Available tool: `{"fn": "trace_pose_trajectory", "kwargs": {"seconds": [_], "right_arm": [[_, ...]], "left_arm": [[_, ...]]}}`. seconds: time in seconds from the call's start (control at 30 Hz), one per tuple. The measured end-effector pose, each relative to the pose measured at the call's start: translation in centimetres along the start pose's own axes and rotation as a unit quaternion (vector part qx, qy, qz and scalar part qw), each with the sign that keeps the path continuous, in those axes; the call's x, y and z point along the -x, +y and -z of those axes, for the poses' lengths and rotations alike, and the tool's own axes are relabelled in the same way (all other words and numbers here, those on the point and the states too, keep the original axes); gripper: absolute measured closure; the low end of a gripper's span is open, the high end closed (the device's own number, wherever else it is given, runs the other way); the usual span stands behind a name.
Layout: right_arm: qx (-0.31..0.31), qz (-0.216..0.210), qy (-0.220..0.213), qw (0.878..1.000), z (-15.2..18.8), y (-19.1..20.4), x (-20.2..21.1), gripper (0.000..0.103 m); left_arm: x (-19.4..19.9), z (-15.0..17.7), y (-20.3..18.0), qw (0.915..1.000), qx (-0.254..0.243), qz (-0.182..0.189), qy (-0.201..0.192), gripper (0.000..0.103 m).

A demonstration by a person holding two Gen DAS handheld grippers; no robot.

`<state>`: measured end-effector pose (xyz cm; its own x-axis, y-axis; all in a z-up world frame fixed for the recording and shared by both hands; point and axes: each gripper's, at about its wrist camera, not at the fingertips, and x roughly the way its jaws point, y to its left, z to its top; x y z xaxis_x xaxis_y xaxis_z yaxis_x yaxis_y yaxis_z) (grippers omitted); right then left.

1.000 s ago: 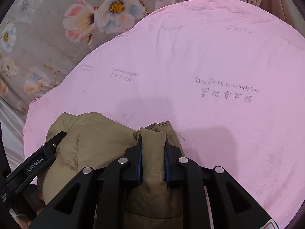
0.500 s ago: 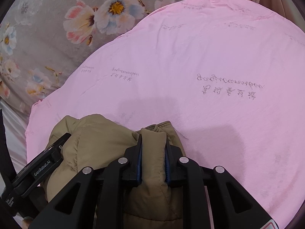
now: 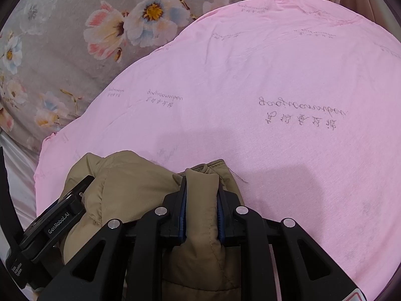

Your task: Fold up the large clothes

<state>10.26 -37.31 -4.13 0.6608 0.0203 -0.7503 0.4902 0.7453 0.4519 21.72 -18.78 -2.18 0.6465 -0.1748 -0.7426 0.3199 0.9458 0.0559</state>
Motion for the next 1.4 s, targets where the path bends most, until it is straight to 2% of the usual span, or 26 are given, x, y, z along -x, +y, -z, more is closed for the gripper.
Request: {"fn": "trace_pose_trajectory", "kwargs": {"seconds": [0.5, 0.57, 0.63, 0.7, 0.73, 0.83, 0.9, 0.97, 1.03, 1.1, 1.4], "right_arm": [[-0.001, 0.001, -0.002, 1.000, -0.1, 0.1, 0.1, 0.086], [-0.011, -0.015, 0.000, 1.000, -0.2, -0.3, 0.1, 0.085], [-0.033, -0.050, 0.003, 0.998, -0.4, -1.3, 0.4, 0.082], [-0.045, -0.053, 0.003, 0.998, -0.2, -2.1, 2.0, 0.079], [-0.036, -0.049, -0.006, 0.998, 0.1, -2.1, 3.6, 0.071], [0.011, -0.040, -0.036, 0.998, 2.0, -1.5, 8.4, 0.071], [0.044, -0.031, -0.044, 0.998, 3.8, -0.8, 10.8, 0.075], [0.077, -0.016, -0.042, 0.996, 5.6, -0.1, 11.8, 0.090], [0.103, 0.012, -0.031, 0.994, 7.7, 0.6, 11.6, 0.095], [0.113, 0.025, -0.031, 0.993, 9.2, 0.5, 10.9, 0.096], [0.144, 0.058, -0.068, 0.986, 11.9, 0.3, 10.3, 0.096]], "left_arm": [[0.1, 0.1, 0.0, 1.0000, 0.001, -0.003, -0.003, 0.009], [0.1, 0.1, 0.0, 1.0000, 0.001, -0.003, -0.003, 0.008], [0.4, 0.1, 0.4, 0.9999, 0.008, 0.007, -0.002, 0.008], [1.4, 0.3, 1.1, 0.9997, 0.018, 0.019, 0.002, 0.008], [2.2, 0.5, 1.5, 0.9994, 0.020, 0.026, 0.005, 0.008], [6.5, 2.1, 2.4, 0.9984, 0.028, 0.049, -0.009, 0.008], [9.1, 3.6, 2.4, 0.9984, 0.018, 0.051, -0.018, 0.008], [11.1, 5.5, 1.8, 0.9988, 0.000, 0.044, -0.023, 0.008], [11.7, 7.0, 1.1, 0.9988, -0.007, 0.045, -0.018, 0.008], [11.4, 8.5, 0.9, 0.9986, -0.002, 0.053, -0.006, 0.008], [10.9, 10.7, 0.4, 0.9977, -0.017, 0.021, -0.062, 0.005]]}}
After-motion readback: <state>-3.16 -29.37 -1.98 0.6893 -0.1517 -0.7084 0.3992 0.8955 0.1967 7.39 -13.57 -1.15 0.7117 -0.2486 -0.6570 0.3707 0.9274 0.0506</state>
